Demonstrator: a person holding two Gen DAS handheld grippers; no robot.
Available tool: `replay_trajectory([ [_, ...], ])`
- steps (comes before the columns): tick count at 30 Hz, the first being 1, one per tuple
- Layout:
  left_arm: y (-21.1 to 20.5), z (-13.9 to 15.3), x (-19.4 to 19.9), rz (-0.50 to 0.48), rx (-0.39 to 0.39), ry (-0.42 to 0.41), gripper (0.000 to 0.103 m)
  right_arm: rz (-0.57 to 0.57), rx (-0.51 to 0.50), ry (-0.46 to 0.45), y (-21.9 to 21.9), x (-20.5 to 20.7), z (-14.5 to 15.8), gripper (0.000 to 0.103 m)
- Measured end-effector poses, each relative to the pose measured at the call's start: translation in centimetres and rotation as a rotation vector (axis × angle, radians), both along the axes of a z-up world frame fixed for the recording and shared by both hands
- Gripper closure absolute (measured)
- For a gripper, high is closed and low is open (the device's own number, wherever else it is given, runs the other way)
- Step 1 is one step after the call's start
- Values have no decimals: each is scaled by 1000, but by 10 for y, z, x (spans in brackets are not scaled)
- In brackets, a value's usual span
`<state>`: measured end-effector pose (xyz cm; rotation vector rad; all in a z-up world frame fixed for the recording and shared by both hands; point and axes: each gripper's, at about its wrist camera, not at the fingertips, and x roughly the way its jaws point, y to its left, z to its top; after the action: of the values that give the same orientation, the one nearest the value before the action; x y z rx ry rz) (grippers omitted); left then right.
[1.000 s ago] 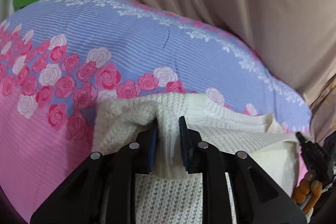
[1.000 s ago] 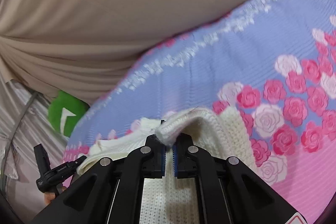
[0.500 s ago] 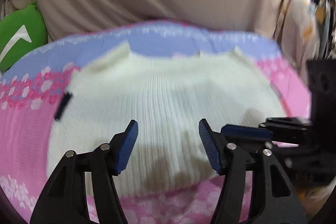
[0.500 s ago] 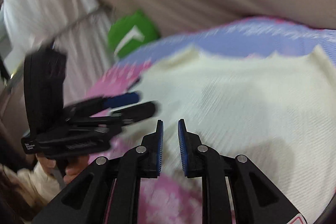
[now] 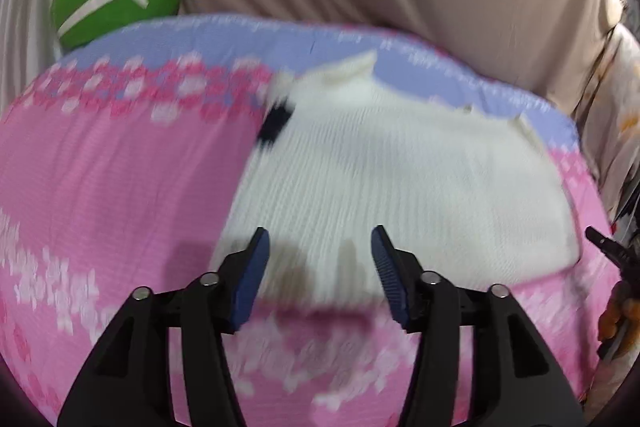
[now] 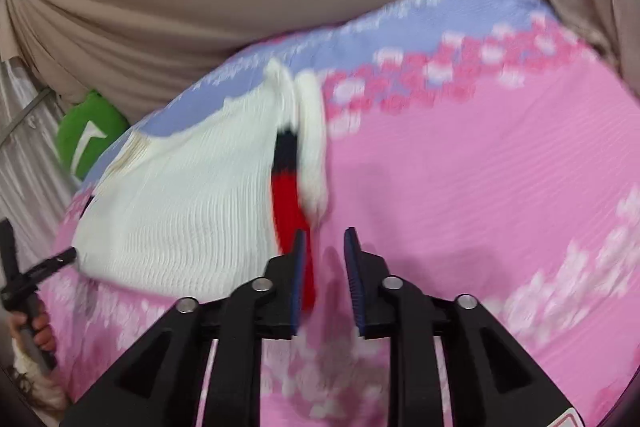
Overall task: Fold small clothes
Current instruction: 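Fold the hem up toward the collar with both grippers and release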
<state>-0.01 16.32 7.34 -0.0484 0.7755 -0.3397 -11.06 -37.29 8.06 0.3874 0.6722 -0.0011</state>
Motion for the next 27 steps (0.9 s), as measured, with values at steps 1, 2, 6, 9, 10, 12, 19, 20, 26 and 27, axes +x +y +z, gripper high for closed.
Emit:
replay_trajectory([
  [1, -4, 10, 14, -1, -16, -34, 29, 13, 12, -37, 1, 14, 10, 73],
  [2, -10, 20, 30, 6, -27, -72, 23, 8, 23, -70, 2, 34, 20, 60],
  [6, -40, 25, 105, -20, -58, -48, 16, 7, 55, -96, 9, 102, 38, 41],
  [9, -61, 4, 156, -15, -30, 29, 17, -8, 46, -23, 8, 154, 30, 41],
  [10, -66, -3, 164, -7, -7, 40, 23, -12, 39, 16, 8, 169, 22, 41],
  [12, -72, -16, 178, 2, 25, 66, 50, -34, 18, 107, 8, 192, 3, 42],
  [19, -33, 21, 145, 26, -113, -51, 96, 157, 99, -210, 18, 138, 56, 88],
  [20, -27, 26, 140, 36, -127, -61, 96, 155, 111, -230, 15, 134, 58, 88],
  [26, -26, -34, 183, 111, -28, 132, 95, 18, 6, 123, 2, 195, -11, 89],
  [27, -27, -34, 181, 115, -26, 113, 95, 11, -17, 113, 5, 191, -2, 89],
])
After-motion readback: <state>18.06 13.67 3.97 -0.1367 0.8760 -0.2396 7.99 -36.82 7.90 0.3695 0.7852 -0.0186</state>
